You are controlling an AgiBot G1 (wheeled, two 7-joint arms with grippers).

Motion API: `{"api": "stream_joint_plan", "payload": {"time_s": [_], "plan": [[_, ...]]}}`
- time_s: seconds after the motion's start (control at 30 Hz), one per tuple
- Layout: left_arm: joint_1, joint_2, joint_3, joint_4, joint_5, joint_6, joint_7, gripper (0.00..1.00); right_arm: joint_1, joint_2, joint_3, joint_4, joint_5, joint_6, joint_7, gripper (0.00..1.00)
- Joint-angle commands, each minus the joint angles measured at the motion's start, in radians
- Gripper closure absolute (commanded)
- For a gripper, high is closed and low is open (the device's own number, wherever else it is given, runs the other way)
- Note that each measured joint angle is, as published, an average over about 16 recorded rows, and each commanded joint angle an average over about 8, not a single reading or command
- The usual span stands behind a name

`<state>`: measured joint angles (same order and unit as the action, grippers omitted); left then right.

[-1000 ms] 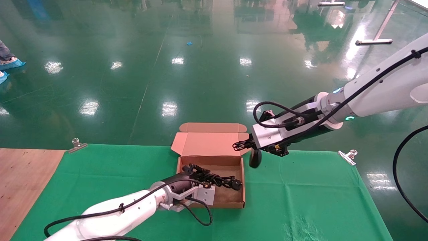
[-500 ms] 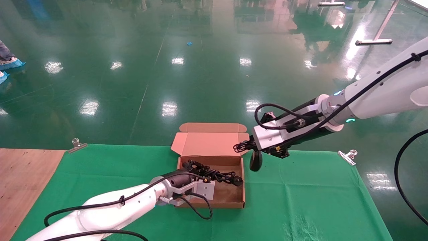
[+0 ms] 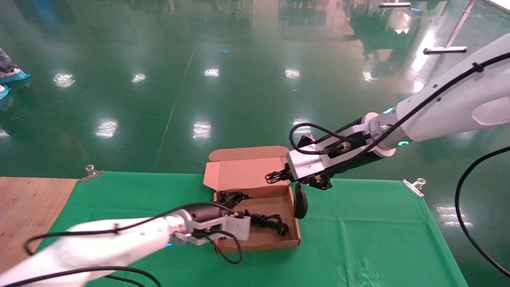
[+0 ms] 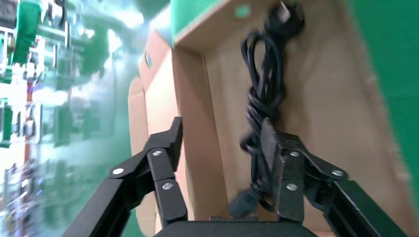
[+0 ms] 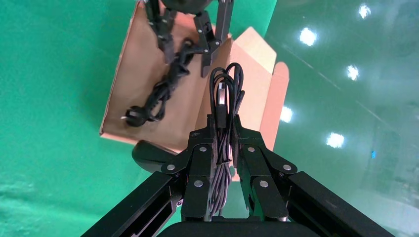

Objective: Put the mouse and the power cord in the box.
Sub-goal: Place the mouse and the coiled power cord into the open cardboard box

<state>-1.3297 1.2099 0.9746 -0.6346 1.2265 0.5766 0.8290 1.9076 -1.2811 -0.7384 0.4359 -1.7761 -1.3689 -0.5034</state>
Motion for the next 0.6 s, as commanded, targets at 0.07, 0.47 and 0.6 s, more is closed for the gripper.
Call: {"api": "stream_joint_plan", "payload": {"time_s": [0.07,0.47,0.6], "plan": [[0.005,-0.059,-0.019,-0.054,-0.039,0.071,-0.003,0.0,-0.001,-0.012,-0.001,0.001,0.0,0.002,0.007,1.0],[0.082,-0.372,-0.079,-0.374,-0.141,0.129,-0.135,0.0,-0.035,-0.078,-0.041,0.051,0.013,0.056,0.045,1.0],[0.11,-0.461,-0.098,-0.446,-0.176,0.133,-0.176,0.0,-0.072,-0.085,-0.089,0.092,0.028,0.109,0.069,1.0]]}}
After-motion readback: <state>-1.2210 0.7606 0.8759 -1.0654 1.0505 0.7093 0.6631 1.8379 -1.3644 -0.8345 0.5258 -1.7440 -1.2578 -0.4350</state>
